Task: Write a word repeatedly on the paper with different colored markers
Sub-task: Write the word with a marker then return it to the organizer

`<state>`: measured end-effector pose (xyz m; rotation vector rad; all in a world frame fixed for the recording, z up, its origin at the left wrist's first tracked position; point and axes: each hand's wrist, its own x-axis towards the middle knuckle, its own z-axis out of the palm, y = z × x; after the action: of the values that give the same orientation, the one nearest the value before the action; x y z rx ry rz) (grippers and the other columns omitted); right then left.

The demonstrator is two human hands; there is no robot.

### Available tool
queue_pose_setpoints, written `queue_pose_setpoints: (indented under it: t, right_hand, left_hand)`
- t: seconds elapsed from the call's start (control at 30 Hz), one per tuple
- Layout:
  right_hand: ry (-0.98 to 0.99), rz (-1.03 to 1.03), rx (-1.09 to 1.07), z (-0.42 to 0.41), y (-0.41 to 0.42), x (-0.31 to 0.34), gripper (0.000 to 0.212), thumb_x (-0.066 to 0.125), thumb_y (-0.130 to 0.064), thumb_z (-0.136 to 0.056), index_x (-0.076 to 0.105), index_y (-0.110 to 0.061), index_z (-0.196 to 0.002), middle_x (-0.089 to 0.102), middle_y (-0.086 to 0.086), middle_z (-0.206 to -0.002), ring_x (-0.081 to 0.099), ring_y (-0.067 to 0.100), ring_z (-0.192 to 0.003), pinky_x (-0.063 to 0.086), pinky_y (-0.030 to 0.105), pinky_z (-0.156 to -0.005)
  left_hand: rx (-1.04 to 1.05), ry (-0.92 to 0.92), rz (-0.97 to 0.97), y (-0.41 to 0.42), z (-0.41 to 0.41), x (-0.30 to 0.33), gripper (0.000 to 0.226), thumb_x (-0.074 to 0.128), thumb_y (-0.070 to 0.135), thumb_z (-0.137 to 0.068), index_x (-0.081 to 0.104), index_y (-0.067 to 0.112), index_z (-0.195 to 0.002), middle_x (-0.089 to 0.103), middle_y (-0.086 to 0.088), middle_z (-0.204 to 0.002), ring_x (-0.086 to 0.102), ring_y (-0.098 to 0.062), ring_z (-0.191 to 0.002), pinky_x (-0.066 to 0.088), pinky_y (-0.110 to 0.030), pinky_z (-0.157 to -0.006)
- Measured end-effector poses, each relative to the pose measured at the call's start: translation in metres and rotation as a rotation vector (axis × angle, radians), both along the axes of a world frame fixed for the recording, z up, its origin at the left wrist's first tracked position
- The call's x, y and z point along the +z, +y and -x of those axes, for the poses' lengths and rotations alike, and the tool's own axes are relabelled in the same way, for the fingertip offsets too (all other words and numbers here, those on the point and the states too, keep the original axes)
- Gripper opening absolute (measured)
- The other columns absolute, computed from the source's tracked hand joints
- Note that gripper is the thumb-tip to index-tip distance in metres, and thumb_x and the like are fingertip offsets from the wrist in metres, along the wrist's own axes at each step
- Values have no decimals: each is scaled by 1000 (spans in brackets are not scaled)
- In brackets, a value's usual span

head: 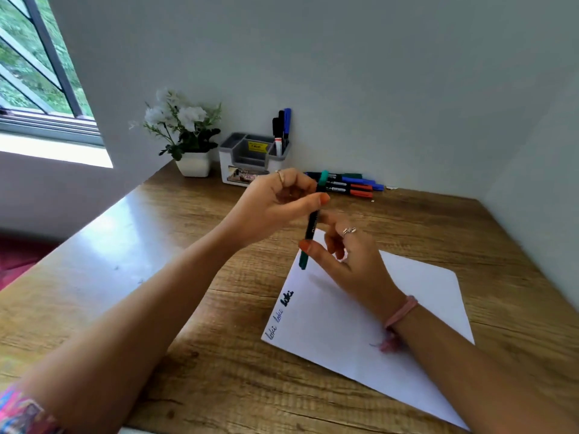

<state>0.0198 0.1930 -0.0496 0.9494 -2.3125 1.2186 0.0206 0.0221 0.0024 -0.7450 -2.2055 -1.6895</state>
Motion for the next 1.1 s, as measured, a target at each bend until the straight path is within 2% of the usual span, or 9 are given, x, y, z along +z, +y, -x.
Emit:
queue_pose_setpoints:
  t: [0.13,0.23,0.3,0.43,0.63,0.8,0.97,1.03,1.1]
  right_hand:
    - [-101,75,138,-4,-2,2,13,57,-28,-91,64,-22,-101,66,-8,-78,57,6,-68,42,13,-61]
    - [-213,234,64,-2,2,4,9,55,-40,-87,63,-36,-88,65,-14,-70,59,3,-67,47,20,-60]
    - [-279,324,78,-1,5,6,6,56,-31,-89,63,-32,-89,67,-17,-72,61,1,-69,47,16,-62]
    - [-332,377,84,-5,2,13,14,53,-15,-93,62,-24,-95,63,-7,-75,59,3,-68,50,17,-62]
    - [-514,513,80,0,4,10,12,58,-21,-85,70,-25,-89,56,2,-72,44,12,-64,42,23,-58]
    - [-601,634,194,3,3,13,18,68,-42,-69,74,-29,-81,55,-3,-71,41,7,-63,39,18,-56]
    - [-651,700,173,2,2,12,17,64,-37,-76,74,-24,-81,60,-6,-66,48,7,-62,44,20,-58]
    - [-693,780,147,5,2,13,13,61,-27,-82,73,-20,-81,59,-5,-62,52,6,-59,47,22,-58]
    - [-726,773,121,7,1,12,13,58,-16,-88,69,-15,-82,60,-3,-61,55,8,-58,50,23,-56]
  left_hand:
    - [-74,-117,-28,5,2,-11,18,70,39,-79,60,26,-87,63,12,-75,59,-9,-72,51,-27,-69]
    - [-140,-243,205,4,2,-16,31,60,53,-83,58,24,-94,67,6,-87,66,-14,-84,56,-37,-78]
    - [-253,-335,328,8,-2,-18,27,48,47,-90,57,22,-95,66,5,-89,66,-12,-85,57,-34,-81]
    - [-249,-430,184,19,-8,-21,21,43,35,-97,55,17,-97,62,2,-87,62,-9,-75,57,-32,-82]
    - [-162,-395,35,28,-9,-29,24,47,32,-97,50,9,-102,41,11,-60,34,-1,-47,31,-18,-45]
    - [-178,-335,-48,28,-11,-28,14,47,26,-97,55,19,-88,31,6,-52,25,-3,-40,22,-15,-36]
    - [-194,-418,334,-3,3,-24,35,53,57,-84,53,26,-100,45,10,-62,38,-2,-48,34,-16,-43]
    - [-137,-401,591,-22,11,-25,55,61,65,-70,54,30,-112,58,13,-89,54,-4,-77,48,-23,-68]
    - [-66,-359,787,-34,16,-27,62,71,63,-63,54,35,-116,55,21,-102,51,-5,-97,41,-22,-79]
